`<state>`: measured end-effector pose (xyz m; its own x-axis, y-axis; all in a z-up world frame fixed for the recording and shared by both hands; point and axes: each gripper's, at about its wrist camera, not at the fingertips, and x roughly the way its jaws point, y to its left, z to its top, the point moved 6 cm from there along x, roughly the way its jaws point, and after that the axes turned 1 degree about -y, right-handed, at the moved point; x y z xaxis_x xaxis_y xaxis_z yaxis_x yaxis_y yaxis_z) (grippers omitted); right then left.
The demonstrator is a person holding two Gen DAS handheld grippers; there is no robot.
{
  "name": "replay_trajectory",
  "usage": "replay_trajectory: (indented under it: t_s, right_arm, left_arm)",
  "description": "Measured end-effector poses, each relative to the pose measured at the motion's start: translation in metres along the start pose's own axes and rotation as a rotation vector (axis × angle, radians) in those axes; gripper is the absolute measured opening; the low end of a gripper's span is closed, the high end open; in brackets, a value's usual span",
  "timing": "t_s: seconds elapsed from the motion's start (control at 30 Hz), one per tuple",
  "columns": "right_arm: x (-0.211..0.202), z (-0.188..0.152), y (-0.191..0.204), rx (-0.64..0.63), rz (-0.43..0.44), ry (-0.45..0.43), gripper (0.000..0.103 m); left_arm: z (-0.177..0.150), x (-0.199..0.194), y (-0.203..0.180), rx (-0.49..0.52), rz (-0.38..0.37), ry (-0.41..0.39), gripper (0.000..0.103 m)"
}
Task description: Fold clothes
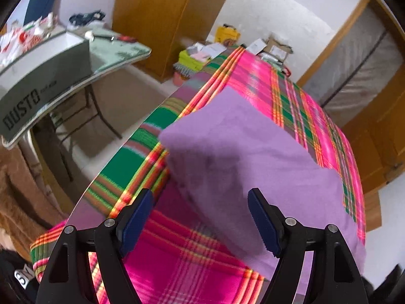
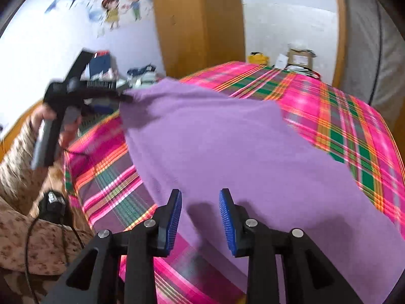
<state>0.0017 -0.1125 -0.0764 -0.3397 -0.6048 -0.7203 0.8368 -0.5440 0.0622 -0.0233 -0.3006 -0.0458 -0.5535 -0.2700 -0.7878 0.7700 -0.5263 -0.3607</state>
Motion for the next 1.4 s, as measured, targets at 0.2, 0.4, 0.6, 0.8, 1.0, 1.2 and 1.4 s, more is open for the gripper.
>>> replay_trajectory:
  t_s: [0.2,0.4,0.6,0.8,1.0,1.2,1.4]
  right_arm:
    - [0.020,-0.003,0.004,-0.046,-0.029,0.047,0.033]
    - [0.021,-0.006,0.012,-0.105,-0.088,0.048,0.028]
    - [0.012,0.008,0.017,-0.111,-0.130,0.004,0.003]
    - [-0.002,0.007,0.028,-0.134,-0.109,-0.009,0.003]
    - [0.016,-0.013,0.032,-0.137,-0.104,0.057,0.003]
    - [0.008,-0.007,0.031,-0.109,-0.043,0.074,0.009]
    - [-0.003,0.021,0.036,-0.053,0.063,-0.033,0.011]
  left_arm:
    - [-0.003,0.008,0.005,0.005,0.014,0.031,0.078]
    - [0.001,0.010,0.005,0.003,0.008,0.024,0.078]
    - [0.004,0.011,0.008,0.000,0.023,0.024,0.078]
    - [0.007,0.013,0.013,-0.017,0.044,0.020,0.078]
    - [0.009,0.014,0.016,-0.022,0.061,0.014,0.078]
    - [0.015,0.005,0.029,-0.096,0.027,-0.010,0.078]
    - [0.015,0.000,0.046,-0.215,-0.037,0.021,0.078]
